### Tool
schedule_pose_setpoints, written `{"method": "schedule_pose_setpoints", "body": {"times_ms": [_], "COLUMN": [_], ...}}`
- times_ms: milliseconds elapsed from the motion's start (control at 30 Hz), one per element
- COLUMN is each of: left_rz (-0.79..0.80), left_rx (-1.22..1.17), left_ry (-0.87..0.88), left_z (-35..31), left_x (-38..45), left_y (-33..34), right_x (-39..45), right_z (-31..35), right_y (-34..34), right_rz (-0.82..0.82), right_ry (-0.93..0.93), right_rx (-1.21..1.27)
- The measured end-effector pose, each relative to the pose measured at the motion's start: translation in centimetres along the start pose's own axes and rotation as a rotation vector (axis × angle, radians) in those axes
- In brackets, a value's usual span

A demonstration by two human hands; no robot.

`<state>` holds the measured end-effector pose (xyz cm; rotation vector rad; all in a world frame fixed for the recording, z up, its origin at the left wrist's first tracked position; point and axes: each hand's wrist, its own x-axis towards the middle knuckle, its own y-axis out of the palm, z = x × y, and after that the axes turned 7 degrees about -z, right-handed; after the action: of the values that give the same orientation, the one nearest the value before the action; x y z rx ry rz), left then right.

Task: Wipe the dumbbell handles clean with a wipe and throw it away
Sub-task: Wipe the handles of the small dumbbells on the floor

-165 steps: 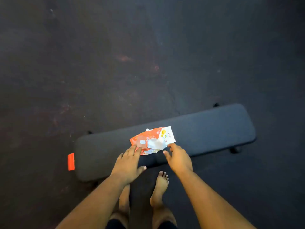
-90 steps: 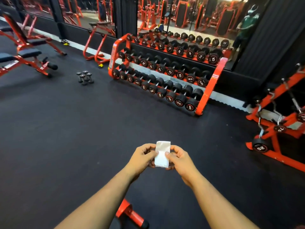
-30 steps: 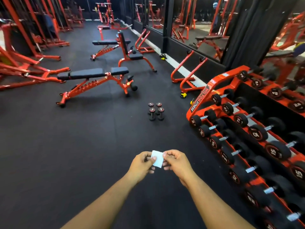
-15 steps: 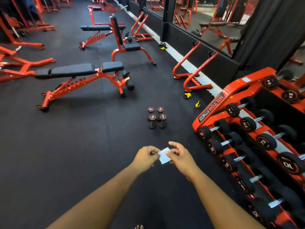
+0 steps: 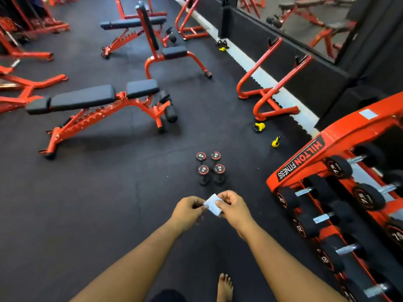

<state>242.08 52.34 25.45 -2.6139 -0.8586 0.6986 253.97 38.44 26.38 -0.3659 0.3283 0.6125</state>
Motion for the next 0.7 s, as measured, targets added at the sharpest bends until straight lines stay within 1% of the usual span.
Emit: {"method": "schedule_pose_setpoints", "body": {"times_ms": [133,267,333,433,567,700], "left_rz": [-0.011,0.056,0.084,0.132,0.238,0.278], "left_rx": [0.113,0.251,0.316,0.378,0.598,0.747], "left_ry": [-0.005,0.018,0.045,0.042,0.04,0.024], "left_z": [-1.6,-1.9,-1.5,0.1,3.9,9.4], "left_x": [8.3,16.8,21.7,28.9,38.9,48.3], "left_y": [-0.7,-1.3,-1.4,-1.4,-0.4,3.0], "right_x": [7.5,15.5,20.2,26.9,36.3,46.0], "right_z": [2.8,3.5,3.5,2.9,-0.7,-5.9], "right_y": [0.1,1.3,2.3,4.1,6.6,8.7], "right_rz": [0.068,0.1,0.106,0.073,-0.004,-0.024], "right_ry": [0.021,-0.02,-0.023,-0.015,0.1,0.137], "right_rx": [-0.041,-0.185,-0.254,-0.33,-0.299,-0.322]}}
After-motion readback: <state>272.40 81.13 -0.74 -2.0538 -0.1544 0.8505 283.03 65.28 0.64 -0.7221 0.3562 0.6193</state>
